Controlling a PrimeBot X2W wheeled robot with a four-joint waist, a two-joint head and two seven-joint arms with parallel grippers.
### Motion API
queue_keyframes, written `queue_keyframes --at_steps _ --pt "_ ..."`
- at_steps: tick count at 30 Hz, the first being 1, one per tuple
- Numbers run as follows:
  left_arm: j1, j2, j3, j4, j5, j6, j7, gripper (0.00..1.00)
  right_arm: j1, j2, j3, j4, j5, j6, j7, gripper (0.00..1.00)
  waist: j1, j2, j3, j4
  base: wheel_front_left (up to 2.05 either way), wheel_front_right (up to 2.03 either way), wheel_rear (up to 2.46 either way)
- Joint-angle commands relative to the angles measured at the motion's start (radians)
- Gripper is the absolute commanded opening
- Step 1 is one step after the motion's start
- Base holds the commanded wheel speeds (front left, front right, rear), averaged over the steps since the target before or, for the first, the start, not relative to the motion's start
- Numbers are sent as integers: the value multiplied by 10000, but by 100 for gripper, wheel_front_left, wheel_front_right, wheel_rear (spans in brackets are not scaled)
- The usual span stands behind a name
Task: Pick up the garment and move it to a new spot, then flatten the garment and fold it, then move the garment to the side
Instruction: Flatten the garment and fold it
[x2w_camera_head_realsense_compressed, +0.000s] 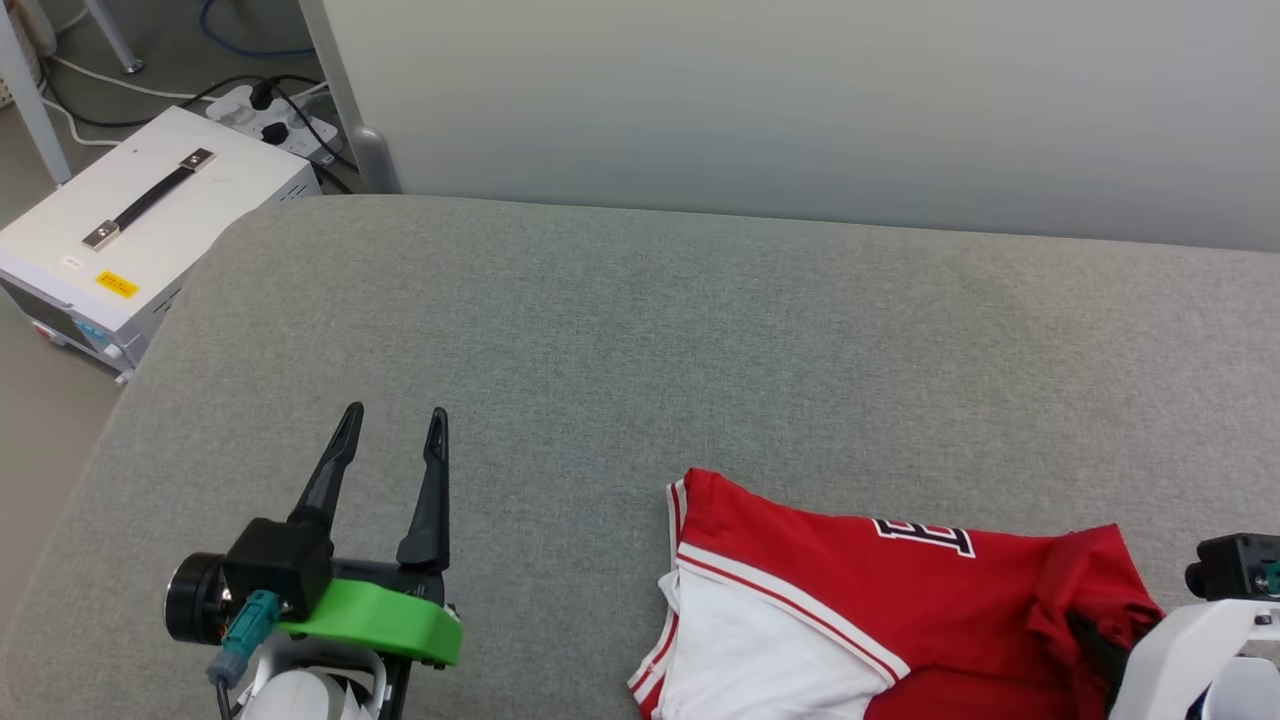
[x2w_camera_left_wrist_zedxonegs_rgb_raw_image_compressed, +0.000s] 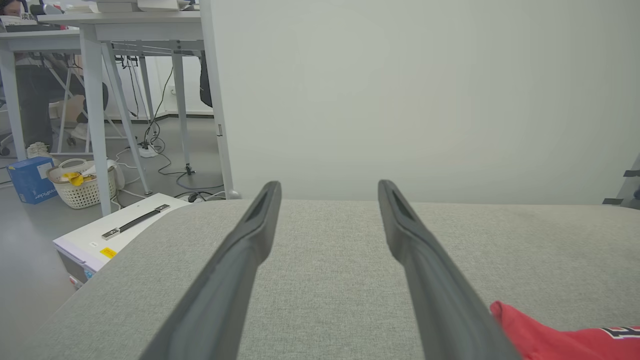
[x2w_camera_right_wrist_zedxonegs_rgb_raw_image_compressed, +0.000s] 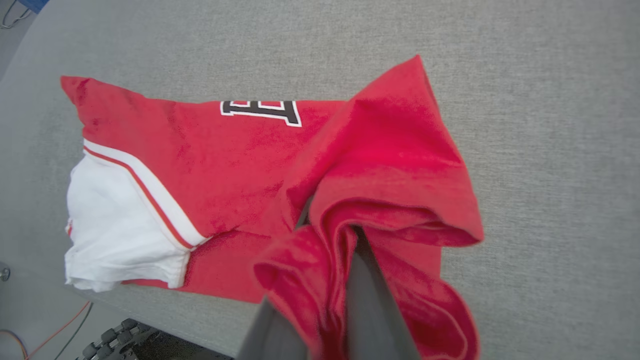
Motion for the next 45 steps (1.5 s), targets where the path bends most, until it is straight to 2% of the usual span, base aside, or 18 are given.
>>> queue_keyframes --at_steps 1,7,12,17,25,26,27,37,45 --pt "224 -85 7 29 43 -40 -57 100 20 174 135 -259 99 -7 88 0 0 69 -64 114 0 0 0" --pt "317 -98 155 3 46 -49 -57 100 -366 1088 1115 -808 48 -7 508 0 0 69 -141 309 0 0 0" --pt "318 -107 222 16 51 -55 -57 100 -765 1668 2067 -666 54 -7 583 0 0 69 -133 457 0 0 0" --pt "237 -136 135 64 58 -60 -57 100 -1260 1855 3030 33 -92 -7 226 0 0 69 -85 675 0 0 0" --pt "148 -117 34 141 59 -65 -57 100 -1957 1881 3882 1512 -188 -7 -625 0 0 69 96 974 0 0 0" --pt "129 -117 18 164 63 -65 -57 100 -2038 1881 3989 1680 -233 -7 -764 40 0 69 120 1013 0 0 0" --pt "117 -115 11 180 67 -66 -57 100 -2098 1881 4060 1798 -251 -7 -885 100 0 69 129 1035 0 0 0" --pt "135 -89 12 288 40 -68 -57 100 -2664 1883 5215 1863 442 -7 -1459 100 0 69 59 1046 0 0 0" --pt "149 -84 20 273 17 -68 -57 100 -2999 1883 5247 1543 -147 -7 -1577 100 0 69 -2 850 0 0 0"
